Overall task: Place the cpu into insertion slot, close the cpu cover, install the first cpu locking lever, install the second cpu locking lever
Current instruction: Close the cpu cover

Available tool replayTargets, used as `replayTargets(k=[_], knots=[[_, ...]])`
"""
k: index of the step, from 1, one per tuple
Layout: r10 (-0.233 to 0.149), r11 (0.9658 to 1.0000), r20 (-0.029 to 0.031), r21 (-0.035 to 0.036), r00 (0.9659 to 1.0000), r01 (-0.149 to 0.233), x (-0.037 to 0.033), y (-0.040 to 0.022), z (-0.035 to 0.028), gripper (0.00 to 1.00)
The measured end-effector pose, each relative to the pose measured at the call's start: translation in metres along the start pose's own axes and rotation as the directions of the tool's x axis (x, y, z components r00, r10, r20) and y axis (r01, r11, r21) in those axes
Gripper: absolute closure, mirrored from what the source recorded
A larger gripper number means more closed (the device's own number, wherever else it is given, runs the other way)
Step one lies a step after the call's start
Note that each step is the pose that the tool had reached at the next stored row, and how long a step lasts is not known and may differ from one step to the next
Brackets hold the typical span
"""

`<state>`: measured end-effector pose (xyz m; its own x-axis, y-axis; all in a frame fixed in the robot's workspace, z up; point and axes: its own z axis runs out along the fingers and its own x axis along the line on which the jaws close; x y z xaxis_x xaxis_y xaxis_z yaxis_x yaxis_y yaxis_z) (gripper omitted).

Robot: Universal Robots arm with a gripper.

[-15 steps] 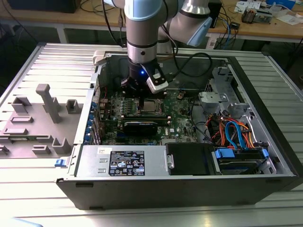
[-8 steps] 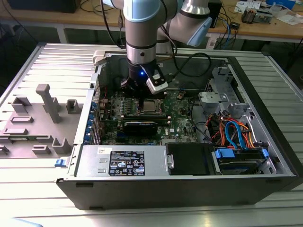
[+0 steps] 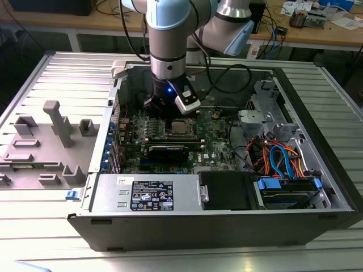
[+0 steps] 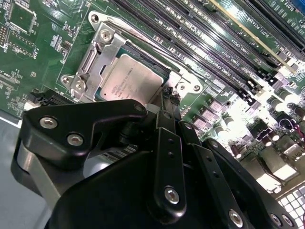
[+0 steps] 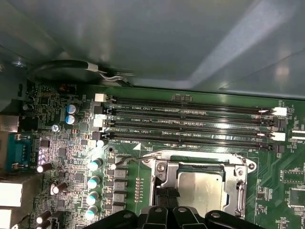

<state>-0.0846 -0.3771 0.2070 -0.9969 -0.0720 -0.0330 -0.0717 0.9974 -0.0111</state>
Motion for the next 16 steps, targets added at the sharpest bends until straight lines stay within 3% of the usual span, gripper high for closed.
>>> replayTargets(k=[11, 16], knots=[[-0.003, 1.0000, 0.0008, 0.0000, 1.0000, 0.003, 0.0010, 0.0001, 0.0021, 0.89], [-0.003, 1.0000, 0.0009, -0.0004, 1.0000, 0.003, 0.0008, 0.0001, -0.0017, 0.89]])
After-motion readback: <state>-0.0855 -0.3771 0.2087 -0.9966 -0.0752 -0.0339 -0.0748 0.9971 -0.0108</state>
